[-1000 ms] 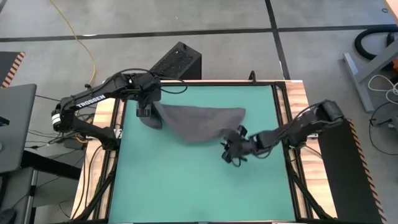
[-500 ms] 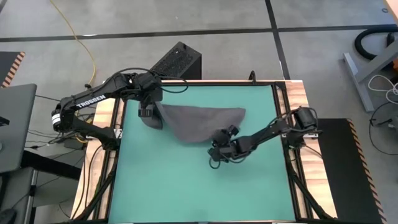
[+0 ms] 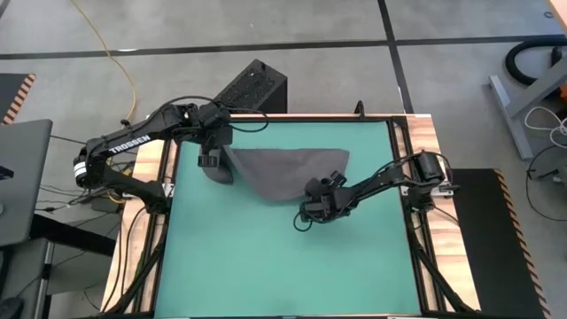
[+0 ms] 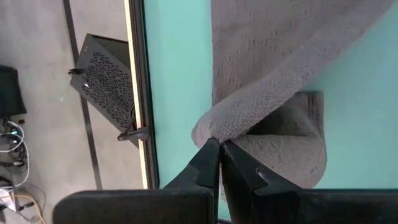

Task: Roll towel
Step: Roll the gray towel

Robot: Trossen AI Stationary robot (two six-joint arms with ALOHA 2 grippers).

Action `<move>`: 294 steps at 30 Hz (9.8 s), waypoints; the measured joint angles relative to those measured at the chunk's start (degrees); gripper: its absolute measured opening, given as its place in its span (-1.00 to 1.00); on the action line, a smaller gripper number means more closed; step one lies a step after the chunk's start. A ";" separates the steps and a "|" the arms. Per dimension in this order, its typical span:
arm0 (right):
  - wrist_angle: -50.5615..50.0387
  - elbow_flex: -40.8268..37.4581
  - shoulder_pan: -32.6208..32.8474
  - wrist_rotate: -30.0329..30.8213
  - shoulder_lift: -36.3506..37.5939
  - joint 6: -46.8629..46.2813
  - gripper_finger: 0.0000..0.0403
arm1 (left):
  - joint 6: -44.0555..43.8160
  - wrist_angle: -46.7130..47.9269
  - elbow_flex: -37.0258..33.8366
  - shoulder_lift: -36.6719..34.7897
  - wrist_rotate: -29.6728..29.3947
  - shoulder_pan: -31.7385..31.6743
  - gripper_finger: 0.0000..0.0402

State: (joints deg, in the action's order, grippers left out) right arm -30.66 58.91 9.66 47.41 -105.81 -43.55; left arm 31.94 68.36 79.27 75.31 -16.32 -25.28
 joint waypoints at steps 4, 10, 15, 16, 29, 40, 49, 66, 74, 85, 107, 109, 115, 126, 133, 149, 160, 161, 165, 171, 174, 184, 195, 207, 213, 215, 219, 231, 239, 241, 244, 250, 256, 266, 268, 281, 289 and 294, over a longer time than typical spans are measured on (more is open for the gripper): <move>-14.28 6.84 0.98 -3.80 6.03 5.36 -0.94 | 1.50 -0.03 0.09 -0.76 0.90 0.00 -1.00; -38.53 20.45 0.83 -23.45 14.60 18.00 -0.96 | 1.10 2.25 5.06 -2.00 1.47 0.01 -1.00; -47.48 27.70 0.88 -45.05 20.14 25.78 -0.95 | -0.48 4.28 11.75 -3.78 7.95 0.10 -1.00; -47.51 28.69 1.05 -49.12 21.22 26.53 -0.95 | -0.66 4.76 13.17 -4.20 9.27 0.11 -1.00; -33.85 33.39 12.51 -60.66 34.14 37.07 -0.95 | -3.59 5.75 26.94 -8.55 16.60 0.11 -1.00; -41.90 31.93 1.54 -25.25 34.61 59.53 -0.95 | 0.54 -3.56 22.34 -3.56 -7.88 -0.96 -1.00; -53.18 27.75 1.44 -33.15 29.06 51.31 -0.96 | -2.50 11.90 16.28 0.37 -7.90 1.07 -1.00; -31.44 15.59 15.51 -37.95 12.33 49.39 -0.97 | -13.46 7.87 -23.90 0.72 -10.94 17.87 -1.00; -14.06 15.68 19.84 -50.77 6.24 39.76 -0.89 | -15.37 9.24 -25.58 0.70 -10.78 22.29 -1.00; -17.38 15.94 20.32 -50.66 3.71 22.33 -0.45 | -16.71 16.51 -25.58 0.70 -25.28 22.69 -1.00; -11.15 -10.23 19.97 -32.15 29.81 -1.22 -0.07 | -17.81 -13.23 -24.56 0.62 8.61 27.81 -0.25; -8.98 -14.59 19.65 -27.40 31.28 -6.71 -0.07 | -17.39 -20.97 -26.85 0.83 8.09 30.88 -0.25; -3.83 -21.79 18.63 -24.41 32.42 -18.20 -0.07 | -16.63 -42.11 -33.59 0.81 5.08 36.77 -0.25; 5.22 -23.20 19.19 -17.71 32.45 -17.50 -0.12 | -13.63 -69.74 -42.34 3.58 7.63 37.42 -0.25; 14.95 -23.20 22.41 -20.22 32.47 -11.77 -0.12 | -15.07 -71.10 -42.21 14.43 10.48 37.66 -0.25; 29.61 -23.20 22.45 -20.21 32.40 -0.81 -0.12 | -17.55 -68.56 -38.53 16.84 12.53 34.84 -0.96; 68.42 -17.82 21.58 -20.27 18.56 24.51 -0.18 | -13.42 -58.76 -31.01 2.10 1.58 29.48 -1.00; 68.80 -16.47 21.28 -20.34 16.73 24.71 -0.19 | -13.61 -58.15 -30.67 0.59 2.02 28.39 -1.00; 67.19 -10.09 19.93 -20.40 9.44 25.43 -0.27 | -14.12 -55.70 -30.61 -4.17 2.55 24.14 -1.00; 61.01 2.35 16.89 -22.06 0.87 33.72 -0.44 | -15.36 -53.08 -30.58 -6.34 4.99 18.89 -1.00; 55.41 6.72 14.14 -27.84 -0.33 37.53 -0.55 | -15.49 -52.95 -30.52 -6.07 5.56 17.61 -1.00; 26.03 2.67 9.56 -29.15 6.67 27.40 -0.89 | -16.77 -45.05 -30.65 -5.79 10.00 18.71 -1.00; 25.62 -2.44 12.53 -25.88 6.05 22.54 -0.85 | -12.88 -41.01 -30.80 -5.79 5.62 19.85 -0.98; 26.66 -2.46 11.01 -21.30 6.11 23.71 -0.85 | -14.39 -30.62 -30.80 -5.79 11.43 23.41 -0.37; 26.92 -2.46 9.51 -21.29 6.11 23.94 -0.86 | -14.78 -43.55 -30.80 -1.36 21.74 34.37 -0.33; 26.98 -2.46 9.26 -21.30 6.11 23.95 -0.87 | -12.88 -48.17 -30.78 1.91 20.08 38.35 -0.33; 27.78 -2.46 9.57 -21.32 6.11 23.97 -0.88 | -8.44 -57.47 -30.80 9.95 12.21 43.62 -0.33; 28.13 -2.46 15.20 -21.70 6.11 23.45 -0.87 | -7.92 -64.67 -24.98 25.91 10.42 43.80 -0.33; 24.98 -2.46 19.41 -21.82 6.37 22.63 -0.87 | -12.23 -67.89 -24.20 26.97 8.95 43.79 -0.49; 22.59 -2.46 20.83 -21.76 6.90 21.43 -0.87 | -14.34 -68.00 -24.20 26.97 8.90 43.80 -0.65; 19.72 -2.46 23.04 -20.56 8.12 20.43 -0.87 | -17.94 -69.46 -24.20 26.97 8.95 43.80 -0.93; 16.63 -2.48 27.61 -18.46 11.93 20.47 -0.87 | -22.06 -70.63 -20.23 25.57 7.57 44.12 -0.99; 12.17 -2.48 30.98 -15.73 14.37 20.93 -0.85 | -23.20 -66.19 -11.59 23.84 5.89 44.33 -1.00; 8.05 -2.48 34.55 -14.09 13.59 14.26 -0.61 | -27.08 -54.29 -4.90 24.24 -0.42 44.24 -1.00; 11.98 -2.48 33.98 -12.99 11.80 13.86 -0.60 | -27.12 -54.66 -4.68 24.20 -0.86 44.08 -1.00; 31.10 1.95 32.99 3.74 -1.83 30.01 -0.95 | -28.76 -54.93 -4.68 24.20 -3.47 41.36 -1.00; 19.49 1.80 30.56 12.59 -2.37 20.85 -0.93 | -28.79 -47.47 1.45 24.20 -1.68 40.92 -1.00; 10.06 1.84 30.07 20.45 -2.32 14.58 -0.94 | -28.79 -44.21 5.42 24.06 -1.70 41.38 -1.00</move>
State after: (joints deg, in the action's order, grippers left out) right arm -20.61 60.75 39.73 67.86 -108.12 -28.97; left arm 3.16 24.15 84.69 99.37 -18.03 16.10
